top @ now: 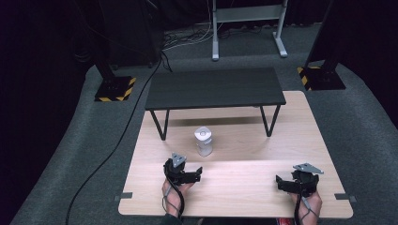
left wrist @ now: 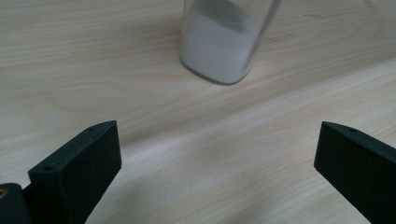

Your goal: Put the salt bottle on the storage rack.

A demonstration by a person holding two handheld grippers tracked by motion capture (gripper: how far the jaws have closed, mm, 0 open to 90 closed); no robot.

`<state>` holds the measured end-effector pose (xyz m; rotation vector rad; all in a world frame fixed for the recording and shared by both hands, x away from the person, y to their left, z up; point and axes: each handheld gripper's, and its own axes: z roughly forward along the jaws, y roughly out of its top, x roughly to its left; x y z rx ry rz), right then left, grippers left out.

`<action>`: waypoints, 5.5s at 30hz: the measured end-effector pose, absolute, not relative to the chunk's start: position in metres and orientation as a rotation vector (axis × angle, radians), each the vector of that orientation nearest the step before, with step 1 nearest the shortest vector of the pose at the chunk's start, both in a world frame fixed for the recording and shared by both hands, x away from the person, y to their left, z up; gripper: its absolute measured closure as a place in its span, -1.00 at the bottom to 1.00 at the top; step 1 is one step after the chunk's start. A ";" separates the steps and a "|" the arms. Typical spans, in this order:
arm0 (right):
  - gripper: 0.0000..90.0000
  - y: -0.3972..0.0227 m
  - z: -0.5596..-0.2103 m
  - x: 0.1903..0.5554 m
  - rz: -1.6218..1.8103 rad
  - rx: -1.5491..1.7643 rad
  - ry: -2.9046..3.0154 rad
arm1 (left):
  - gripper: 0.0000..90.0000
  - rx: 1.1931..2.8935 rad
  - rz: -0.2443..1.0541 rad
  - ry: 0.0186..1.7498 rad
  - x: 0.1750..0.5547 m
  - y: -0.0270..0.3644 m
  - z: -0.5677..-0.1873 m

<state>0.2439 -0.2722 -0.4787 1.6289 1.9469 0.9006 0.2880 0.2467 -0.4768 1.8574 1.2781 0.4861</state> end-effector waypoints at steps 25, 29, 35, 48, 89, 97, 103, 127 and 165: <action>-1.00 -0.274 -0.479 0.244 0.910 1.624 1.953 | -1.00 1.885 0.479 1.180 0.351 0.224 -0.475; -1.00 -0.274 -0.479 0.244 0.911 1.624 1.953 | -1.00 1.890 0.480 1.178 0.358 0.221 -0.476; -1.00 -0.274 -0.479 0.244 0.911 1.621 1.956 | -1.00 1.895 0.477 1.177 0.367 0.218 -0.475; -1.00 -0.274 -0.479 0.244 0.912 1.620 1.957 | -0.40 1.912 0.552 1.111 0.367 0.208 -0.479; -1.00 -0.277 -0.479 0.244 0.927 1.626 1.954 | -0.37 1.864 0.575 1.076 0.353 0.224 -0.467; -1.00 -0.276 -0.479 0.244 0.924 1.625 1.954 | -0.37 1.885 0.579 1.043 0.353 0.224 -0.451; -1.00 -0.277 -0.479 0.244 0.927 1.626 1.953 | -0.37 1.890 0.580 1.021 0.353 0.224 -0.442; -1.00 -0.278 -0.480 0.244 0.938 1.635 1.947 | -0.37 1.883 0.550 0.933 0.357 0.223 -0.388; -1.00 -0.279 -0.480 0.243 0.939 1.640 1.942 | -0.37 1.860 0.502 0.864 0.366 0.233 -0.337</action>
